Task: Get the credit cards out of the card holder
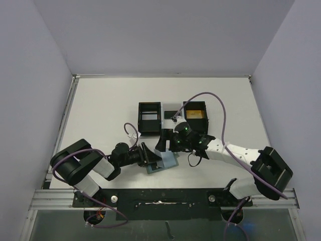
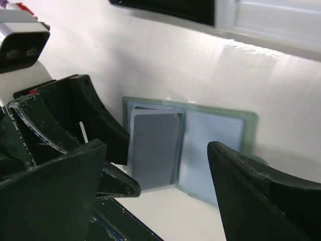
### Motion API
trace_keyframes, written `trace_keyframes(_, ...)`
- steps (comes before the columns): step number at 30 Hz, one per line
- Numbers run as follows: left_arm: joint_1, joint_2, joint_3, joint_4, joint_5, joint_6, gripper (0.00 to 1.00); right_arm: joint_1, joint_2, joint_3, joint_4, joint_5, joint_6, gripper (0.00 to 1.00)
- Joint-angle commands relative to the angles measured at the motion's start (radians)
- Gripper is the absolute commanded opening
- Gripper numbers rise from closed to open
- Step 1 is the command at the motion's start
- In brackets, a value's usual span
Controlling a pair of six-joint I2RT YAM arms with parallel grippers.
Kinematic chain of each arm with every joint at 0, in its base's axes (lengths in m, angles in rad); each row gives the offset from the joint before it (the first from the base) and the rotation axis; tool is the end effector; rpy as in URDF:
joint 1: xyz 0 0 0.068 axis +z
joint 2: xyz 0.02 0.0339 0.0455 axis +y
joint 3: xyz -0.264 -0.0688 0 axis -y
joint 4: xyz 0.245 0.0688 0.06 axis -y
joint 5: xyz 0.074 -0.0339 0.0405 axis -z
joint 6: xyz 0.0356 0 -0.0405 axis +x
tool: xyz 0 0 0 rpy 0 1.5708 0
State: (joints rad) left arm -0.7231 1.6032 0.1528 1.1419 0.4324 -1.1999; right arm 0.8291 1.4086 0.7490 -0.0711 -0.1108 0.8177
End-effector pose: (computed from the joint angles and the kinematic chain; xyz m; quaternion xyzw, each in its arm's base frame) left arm 0.1542 -0.1560 0.1091 -0.0632 0.7961 -0.5717 0.1878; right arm 0.1925 0.2159 0.1983 -0.0278 0.9115 0.3330 0.2397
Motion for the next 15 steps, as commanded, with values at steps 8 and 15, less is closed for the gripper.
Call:
trace_keyframes(8,-0.055,-0.034,0.239,-0.383,-0.083,0.152,0.46,-0.080,-0.334,-0.125,-0.130,0.161,0.026,0.79)
trace_keyframes(15,-0.091,-0.063,0.319,-0.587,-0.166,0.208,0.50,-0.135,-0.506,-0.226,-0.120,0.133,0.055,0.71)
